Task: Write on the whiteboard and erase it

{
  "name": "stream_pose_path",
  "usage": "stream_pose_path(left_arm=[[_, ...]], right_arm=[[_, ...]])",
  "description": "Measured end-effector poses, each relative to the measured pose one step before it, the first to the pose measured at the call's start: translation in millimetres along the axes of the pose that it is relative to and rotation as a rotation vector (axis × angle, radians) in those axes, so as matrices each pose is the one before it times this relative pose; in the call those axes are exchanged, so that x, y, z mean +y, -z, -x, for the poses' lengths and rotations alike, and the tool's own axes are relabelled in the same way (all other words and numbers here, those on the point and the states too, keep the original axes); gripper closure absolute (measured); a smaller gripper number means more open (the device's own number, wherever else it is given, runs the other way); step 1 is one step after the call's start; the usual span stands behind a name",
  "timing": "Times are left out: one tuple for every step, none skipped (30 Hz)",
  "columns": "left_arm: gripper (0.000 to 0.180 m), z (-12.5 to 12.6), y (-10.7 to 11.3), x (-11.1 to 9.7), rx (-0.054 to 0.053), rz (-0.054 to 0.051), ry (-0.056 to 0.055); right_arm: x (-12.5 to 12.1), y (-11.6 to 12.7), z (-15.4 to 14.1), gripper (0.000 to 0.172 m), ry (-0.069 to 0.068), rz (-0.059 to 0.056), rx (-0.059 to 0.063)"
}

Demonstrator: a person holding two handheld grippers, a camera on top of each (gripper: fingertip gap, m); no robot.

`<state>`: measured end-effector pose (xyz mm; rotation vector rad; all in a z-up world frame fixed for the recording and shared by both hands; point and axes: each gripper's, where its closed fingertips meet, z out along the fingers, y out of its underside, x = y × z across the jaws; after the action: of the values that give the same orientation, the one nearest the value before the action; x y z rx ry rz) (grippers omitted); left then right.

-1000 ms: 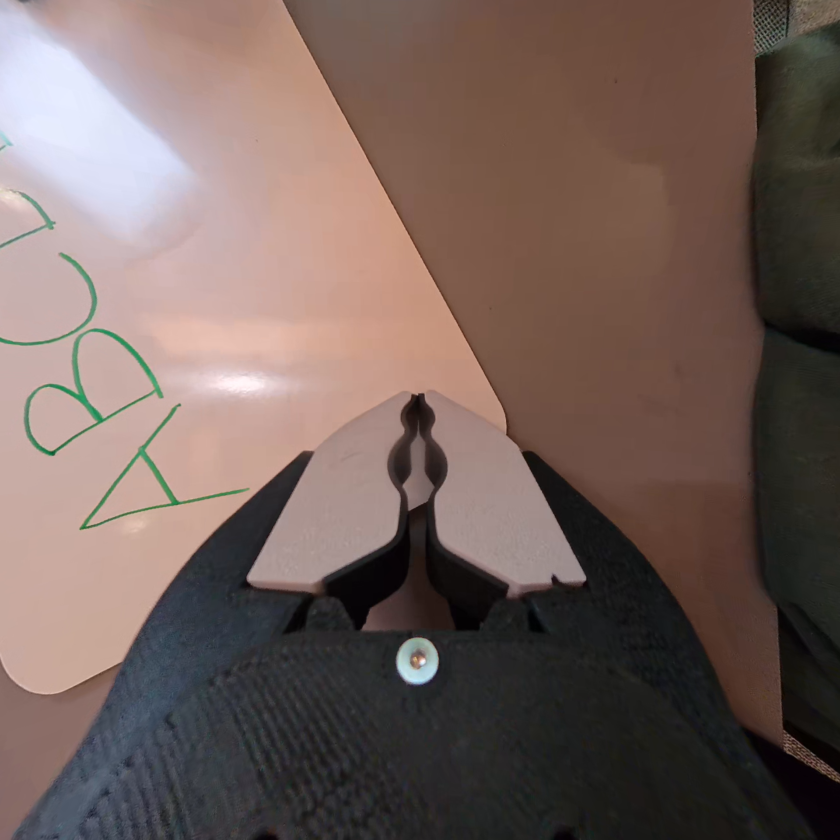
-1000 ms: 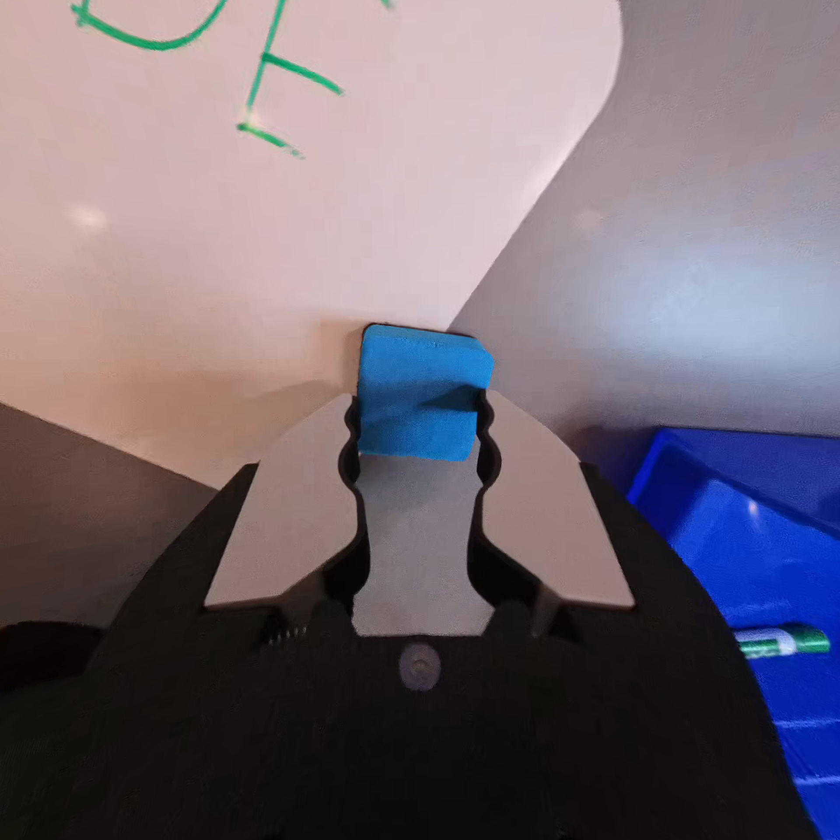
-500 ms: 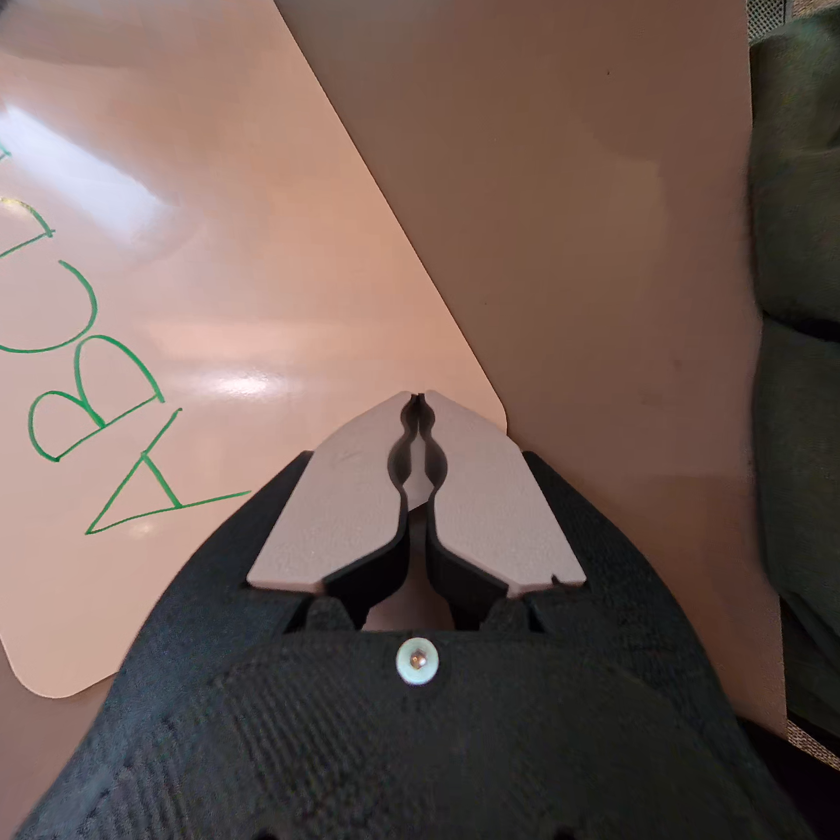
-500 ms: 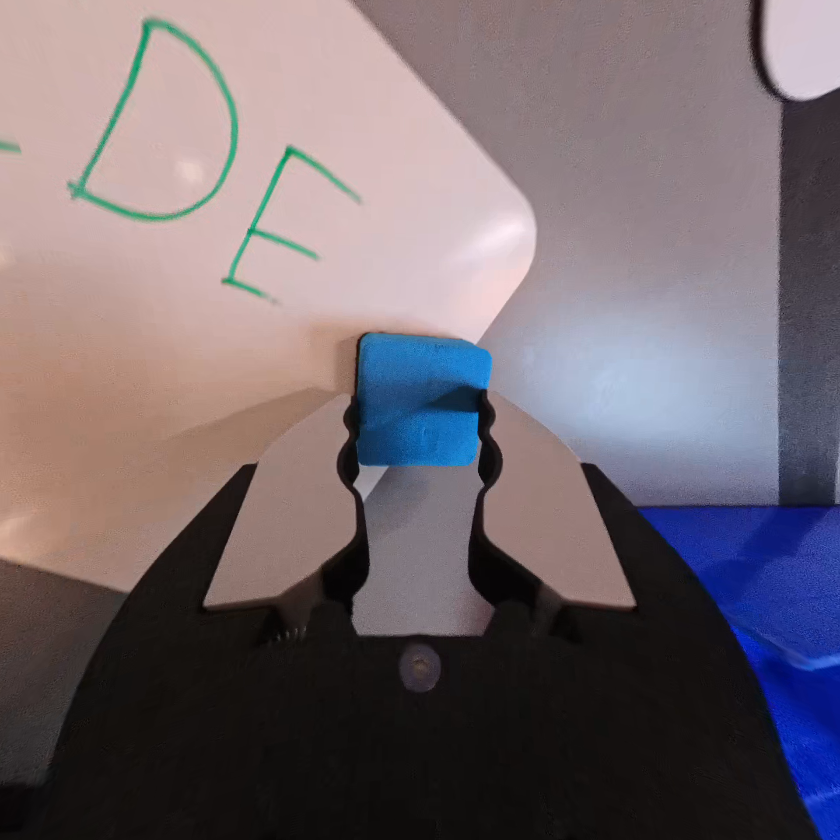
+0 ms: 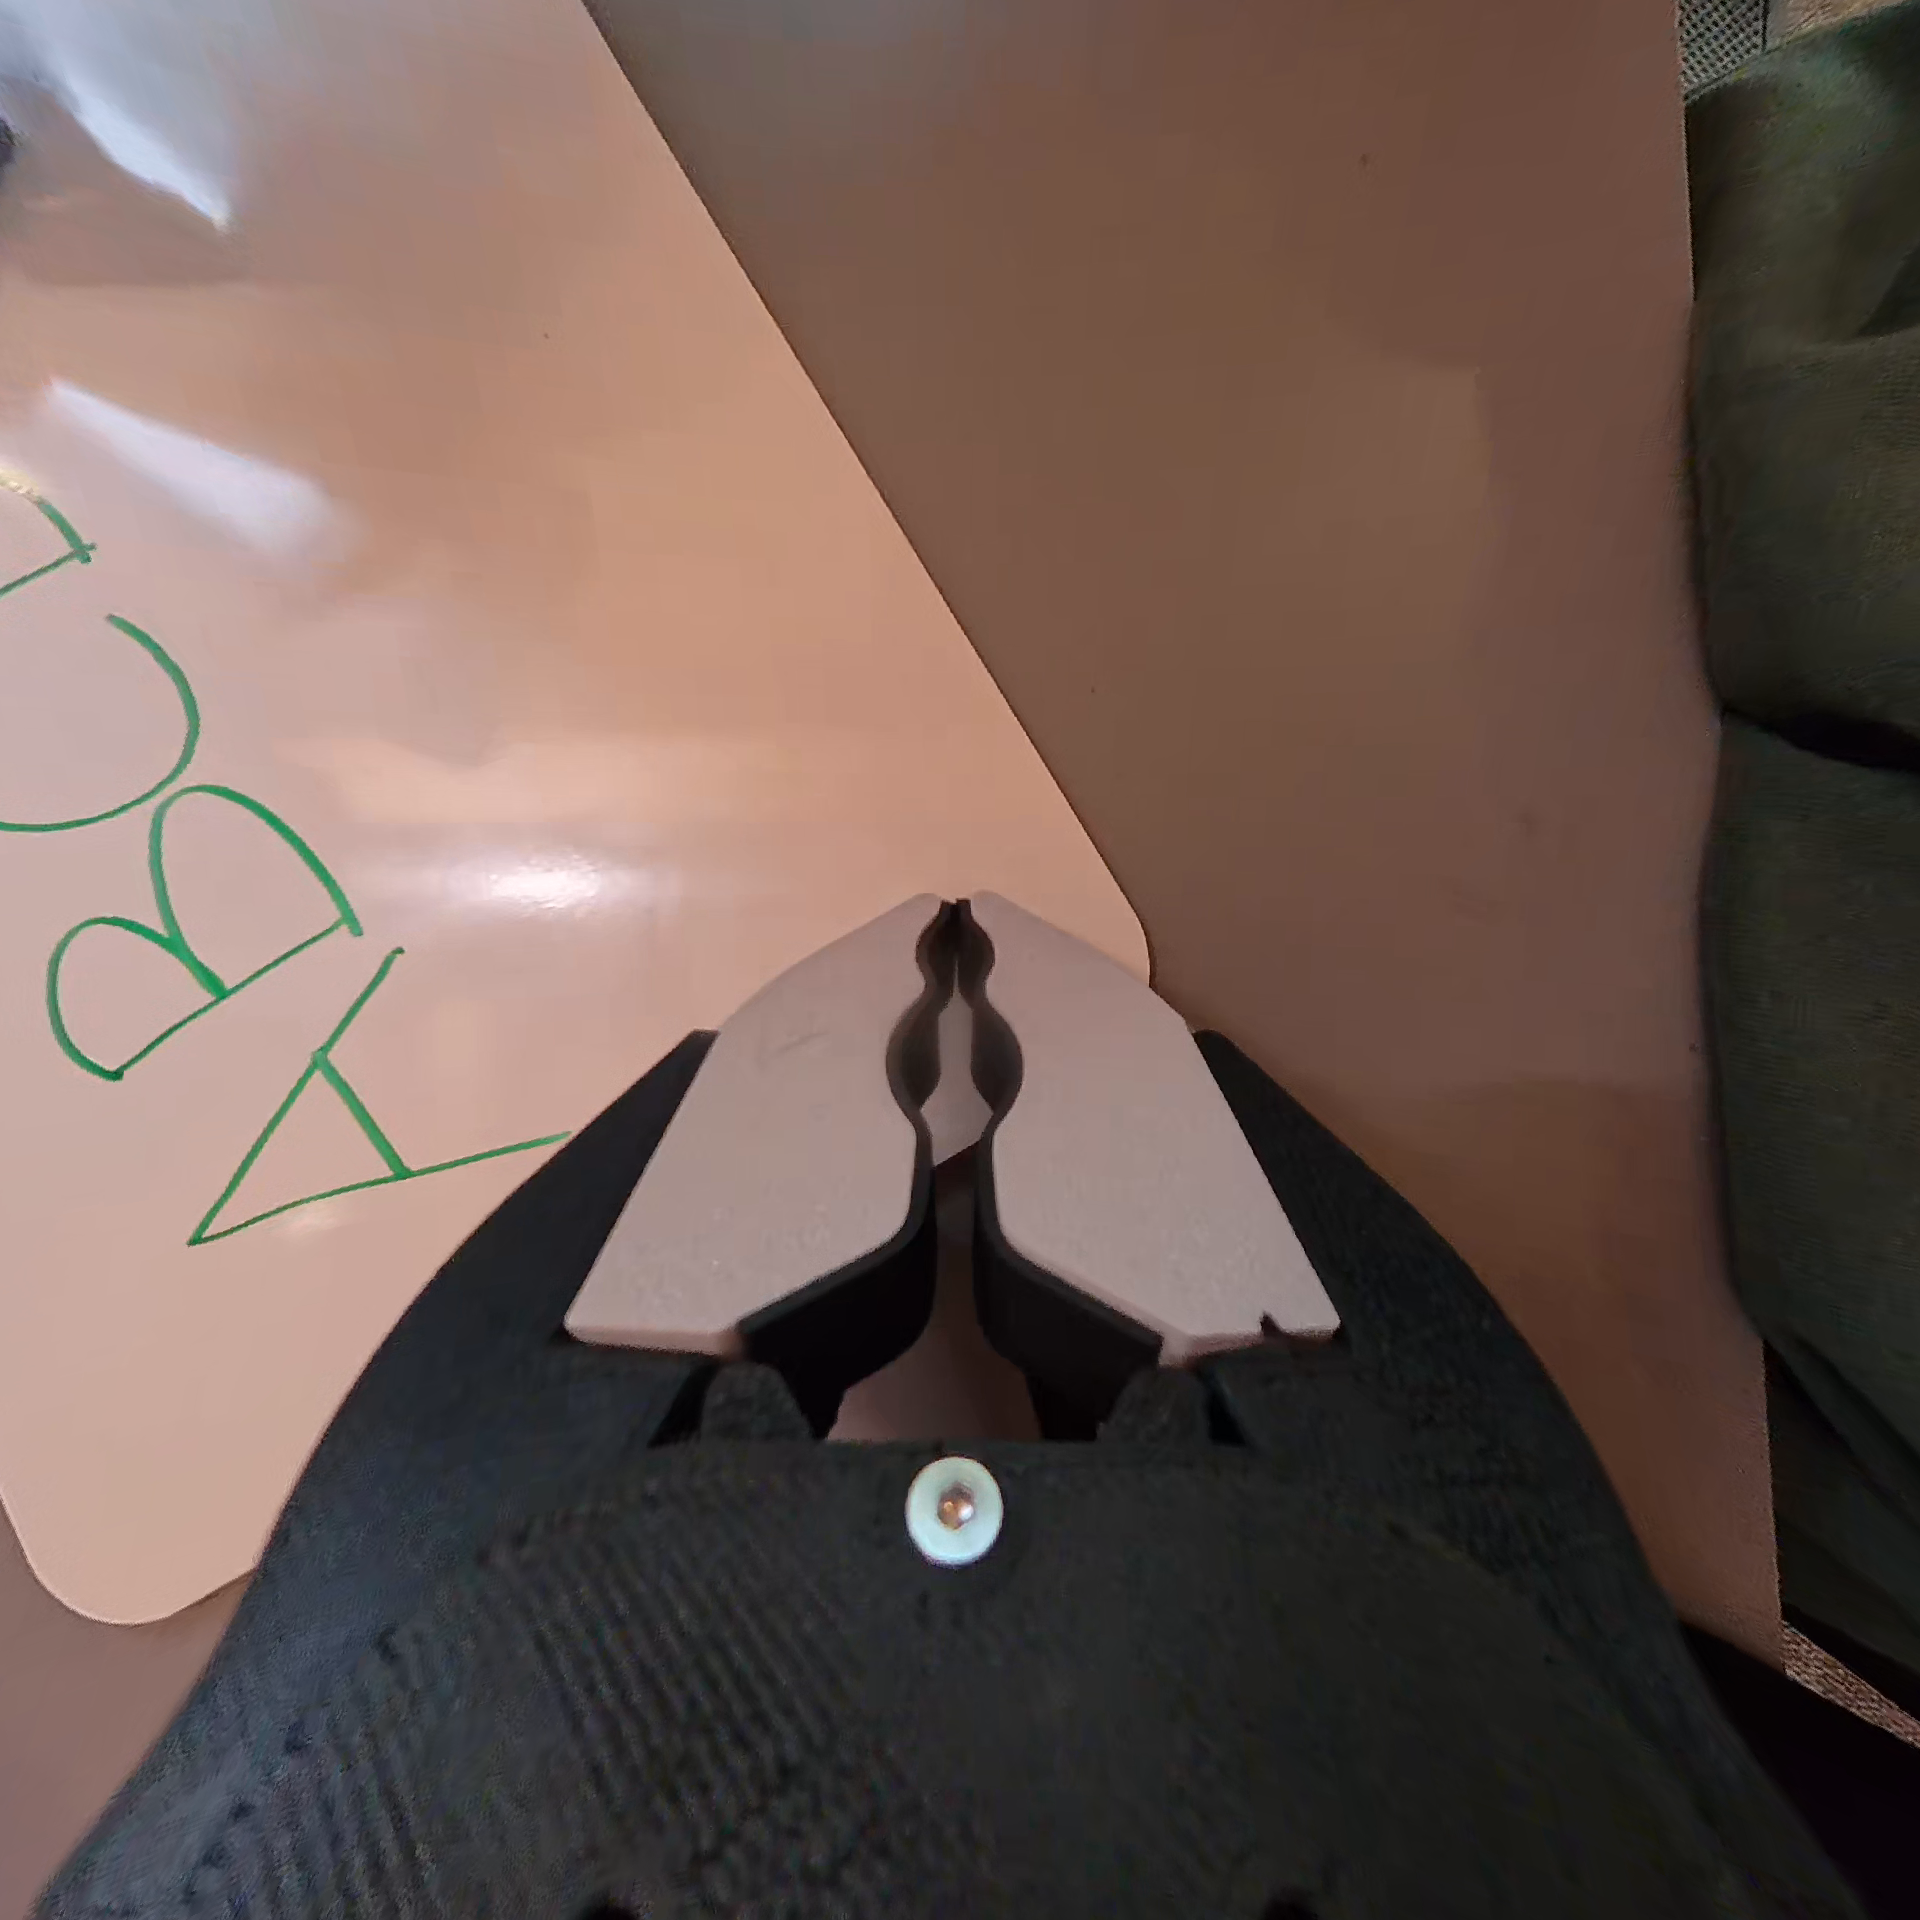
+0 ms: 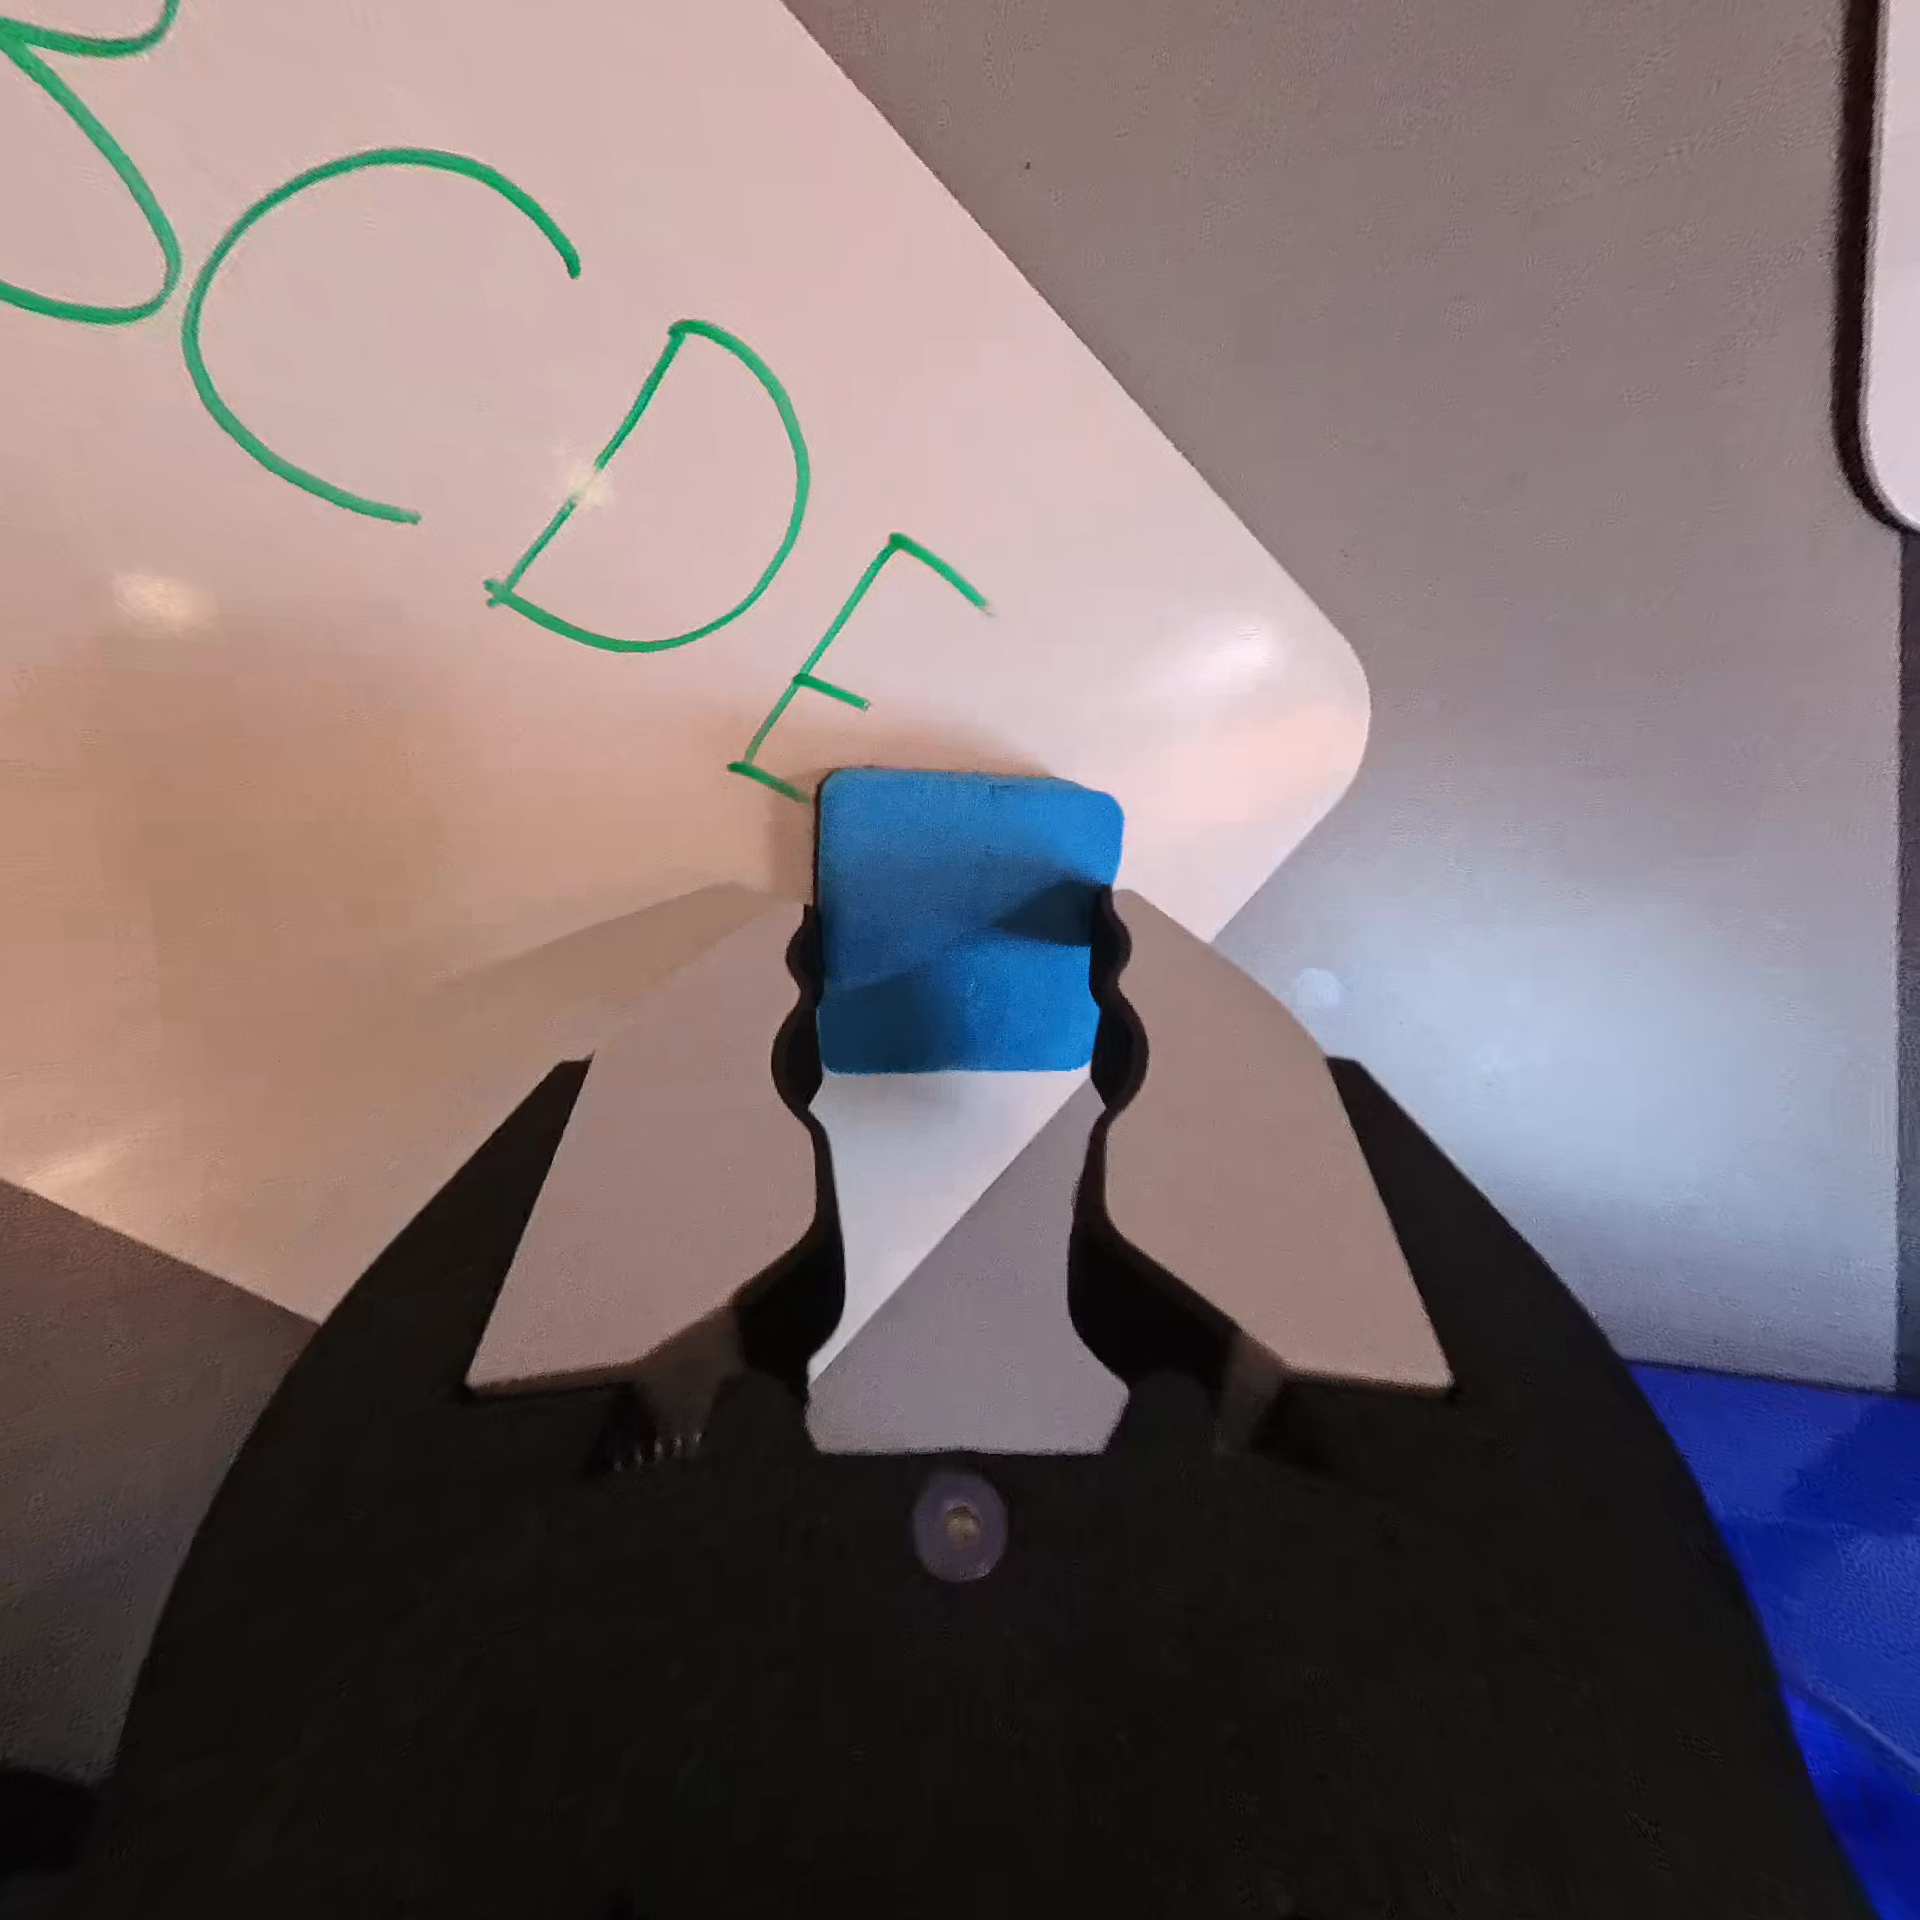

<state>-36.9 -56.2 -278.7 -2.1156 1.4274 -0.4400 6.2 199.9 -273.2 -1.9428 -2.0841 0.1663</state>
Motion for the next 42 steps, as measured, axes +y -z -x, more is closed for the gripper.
stream_pose_path(left_arm=[[0.18, -0.68, 0.19, 0.27, 0.0014, 0.0013, -0.0014], [0.18, -0.9, 0.14, 0.02, 0.0056, 0.0001, 0.0], [0.18, -1.08, -0.07, -0.15, 0.0086, -0.0015, 0.0013], [0.18, -1.11, -0.14, -0.13, 0.009, -0.003, 0.002], [0.18, -0.32, -0.1, -0.18, 0.0025, -0.0014, -0.0002], [0.18, -0.4, 0.0, 0.02, 0.0005, 0.0007, -0.0034], [0.18, -0.47, 0.09, 0.01, 0.0006, 0.0017, -0.0031], [0.18, -0.03, -0.01, 0.02, -0.0025, 0.0014, -0.0036], [0.18, -0.04, -0.01, -0.03, -0.0017, 0.0001, -0.0025], [0.18, -0.25, 0.1, 0.11, 0.0018, -0.0005, 0.0], [0.18, -0.2, 0.08, 0.08, 0.0023, -0.0009, 0.0014], [0.18, -0.05, 0.01, 0.14, 0.0023, -0.0013, 0.0012], [0.18, -0.12, 0.28, 0.19, 0.002, -0.0004, 0.0002], [0.18, -0.05, 0.24, 0.34, 0.0009, 0.0007, -0.0008], [0.18, 0.03, 0.19, 0.27, -0.0004, 0.0005, -0.0013], [0.18, 0.01, 0.1, 0.11, -0.0001, -0.0006, -0.0003], [0.18, -0.02, 0.07, 0.08, 0.0005, -0.0005, 0.0004], [0.18, -0.05, 0.07, 0.1, 0.0008, 0.0002, -0.0003], [0.18, -0.02, 0.12, 0.14, 0.0005, -0.0003, -0.0008], [0.18, -0.09, 0.07, 0.1, 0.0002, -0.0001, 0.0], [0.18, 0.0, 0.21, 0.3, -0.0003, 0.0007, -0.0009], [0.18, -0.1, 0.13, 0.19, -0.0008, 0.0008, -0.0011], [0.18, -0.01, 0.04, 0.06, -0.0005, 0.0003, -0.0003], [0.18, 0.08, -0.02, -0.02, 0.0001, 0.0001, 0.0], [0.18, 0.0, 0.01, 0.0, 0.0007, -0.0003, 0.0005], [0.18, -0.06, -0.04, -0.08, 0.0013, -0.0008, 0.0015], [0.18, 0.03, 0.03, 0.01, 0.0017, -0.001, 0.0019], [0.18, 0.07, -0.02, -0.05, 0.0014, -0.0009, 0.0013], [0.18, 0.01, -0.1, 0.01, 0.0005, -0.0007, 0.0007], [0.18, 0.0, -0.05, -0.06, -0.0003, 0.0001, -0.0001], [0.18, 0.06, 0.1, -0.01, -0.0009, 0.0007, -0.0011], [0.18, -0.02, -0.04, -0.03, -0.0006, 0.0007, -0.0008], [0.18, -0.02, -0.06, -0.08, 0.0, 0.0, -0.0003], [0.18, 0.12, -0.14, -0.19, -0.0003, -0.0001, -0.0009], [0.18, 0.29, -0.15, -0.16, -0.0023, 0.0015, -0.0036], [0.18, 0.2, -0.09, -0.16, -0.0039, 0.0039, -0.0071], [0.18, 0.2, -0.13, -0.01, -0.0037, 0.0055, -0.0067], [0.18, -0.03, 0.02, -0.02, -0.0023, 0.0044, -0.0031], [0.18, 0.12, 0.02, 0.07, -0.0026, 0.0019, -0.0012], [0.18, 0.72, 0.2, 0.32, -0.008, 0.0022, -0.0013], [0.18, 0.65, 0.48, 0.61, -0.0079, 0.0054, -0.0023], [0.18, -0.06, 0.35, 0.58, -0.0028, 0.0046, -0.0017]], right_arm=[[3.91, 2.27, 5.88, 0.121, 0.0106, 0.0152, -0.0315], [5.36, 3.27, 10.17, 0.122, 0.0168, 0.0219, -0.046], [6.3, 3.5, 12.79, 0.122, 0.0102, 0.0234, -0.0588], [8.33, 3.03, 11.52, 0.122, 0.0011, 0.0311, -0.0523], [10.07, 2.37, 6.1, 0.122, -0.0067, 0.0395, -0.0242], [9.6, 1.73, 1.41, 0.121, -0.0146, 0.0373, -0.002], [5.55, 1.2, -1.77, 0.121, -0.0125, 0.0187, 0.0092], [-0.45, 0.39, -4.88, 0.121, 0.0009, -0.0087, 0.0256], [-5.41, -0.38, -7.31, 0.121, 0.0098, -0.0326, 0.0389], [-7.42, -1.29, -6.28, 0.12, 0.0062, -0.0368, 0.0304], [-6.49, -1.96, -3.82, 0.12, -0.0009, -0.0236, 0.0152], [-6.36, -1.52, -3.26, 0.12, 0.0037, -0.0198, 0.0159], [-5.65, -1.4, -2.39, 0.12, 0.009, -0.0196, 0.0131], [-3.92, -1.54, -0.69, 0.12, 0.0046, -0.0135, 0.004], [-1.87, -1.46, 0.04, 0.119, -0.0015, -0.0064, -0.0025], [0.14, -1.77, 0.54, 0.117, -0.0021, 0.0018, -0.0047], [0.9, -2.07, 0.74, 0.112, 0.0, 0.0024, -0.0066], [0.78, -1.99, 1.11, 0.11, -0.0022, 0.0001, -0.0098], [0.47, -1.62, 0.52, 0.108, -0.0038, -0.001, -0.0087], [-0.59, -0.7, -0.95, 0.108, -0.003, -0.0075, 0.0], [-1.73, 0.44, -0.61, 0.108, -0.0046, -0.0138, -0.0014], [-1.73, 0.99, 0.34, 0.108, -0.0043, -0.0138, -0.0066], [-1.84, 1.6, -0.21, 0.108, -0.0004, -0.0141, 0.0002], [-1.38, 1.87, 0.2, 0.108, -0.0002, -0.0107, -0.0008], [-0.64, 1.89, 0.25, 0.107, -0.0019, -0.0072, -0.0015], [0.0, 1.65, -0.39, 0.107, -0.0032, -0.0043, 0.0021], [0.52, 1.37, -0.77, 0.107, -0.0035, -0.0016, 0.0037], [0.72, 1.01, -0.66, 0.107, -0.0047, -0.0013, 0.0005], [1.07, 0.65, -0.41, 0.11, -0.0042, 0.0003, -0.0008], [1.0, 0.65, 0.28, 0.122, -0.0035, 0.0012, -0.0074], [0.7, 0.23, 1.29, 0.122, -0.0077, 0.0004, -0.0122], [0.16, -0.02, 0.52, 0.122, -0.0057, 0.0013, -0.0063], [-0.91, -0.28, 0.12, 0.123, 0.0, 0.0005, 0.0008], [-3.29, -0.88, 0.22, 0.123, 0.0063, -0.0046, 0.0064], [-6.41, -1.99, 1.82, 0.123, 0.0101, -0.012, 0.0036], [-8.11, -3.59, 2.95, 0.123, 0.0111, -0.0097, 0.0041], [-9.9, -3.22, 2.39, 0.123, 0.0088, -0.0152, 0.0107], [-7.19, -2.7, 5.21, 0.123, 0.0097, -0.0008, -0.0065], [-2.75, -1.06, 8.83, 0.123, 0.0168, 0.0139, -0.0306], [2.27, 0.76, 9.29, 0.123, 0.0261, 0.0281, -0.0354], [5.99, 2.22, 8.88, 0.124, 0.0186, 0.034, -0.0431], [7.6, 2.64, 4.3, 0.124, 0.0012, 0.0317, -0.0295]])
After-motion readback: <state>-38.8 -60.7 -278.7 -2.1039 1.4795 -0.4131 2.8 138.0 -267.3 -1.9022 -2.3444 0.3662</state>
